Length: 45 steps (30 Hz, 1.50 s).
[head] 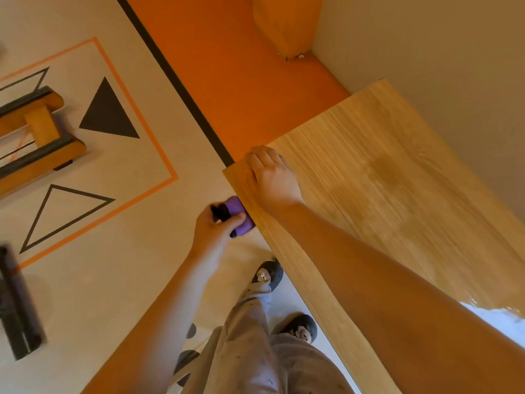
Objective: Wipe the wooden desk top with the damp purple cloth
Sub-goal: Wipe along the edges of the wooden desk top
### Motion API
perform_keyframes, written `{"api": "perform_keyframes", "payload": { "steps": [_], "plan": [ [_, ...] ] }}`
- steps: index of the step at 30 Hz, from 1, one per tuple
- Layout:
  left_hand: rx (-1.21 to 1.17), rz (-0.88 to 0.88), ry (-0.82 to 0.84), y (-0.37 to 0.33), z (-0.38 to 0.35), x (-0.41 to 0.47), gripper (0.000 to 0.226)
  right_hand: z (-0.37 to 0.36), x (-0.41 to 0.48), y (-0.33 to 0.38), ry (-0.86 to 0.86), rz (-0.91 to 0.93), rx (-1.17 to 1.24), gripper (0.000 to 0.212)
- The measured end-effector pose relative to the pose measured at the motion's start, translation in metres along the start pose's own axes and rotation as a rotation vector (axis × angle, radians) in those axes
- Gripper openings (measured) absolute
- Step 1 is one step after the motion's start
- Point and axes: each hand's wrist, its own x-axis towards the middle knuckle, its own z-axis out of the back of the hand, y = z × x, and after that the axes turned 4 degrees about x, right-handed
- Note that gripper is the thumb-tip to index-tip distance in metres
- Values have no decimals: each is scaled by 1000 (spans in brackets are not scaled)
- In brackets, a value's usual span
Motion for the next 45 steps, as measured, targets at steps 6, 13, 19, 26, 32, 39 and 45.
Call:
{"api": "perform_keyframes", "payload": {
  "steps": [6,13,19,26,32,39,45],
  "plan": [
    [-63,115,-5,47,-23,-65,27,2,-3,2,20,2,-2,35],
    [-181,-22,-124,6,-11,-3,27,-2,-1,0,22,-9,-8,33],
    [-129,28,-71,24,-18,-25,27,34,-23,4,10,-160,291,41],
    [-15,172,43,81,-47,-110,28,70,-202,-2,-93,-246,170,31],
    [-72,141,-8,62,-41,-102,24,50,-270,0,19,-73,-59,37],
    [-147,121,-32,57,-44,-98,23,51,-268,5,-7,-108,-81,47],
    [8,287,153,118,-65,-166,61,47,-273,0,83,-126,-139,40]
  ]
}}
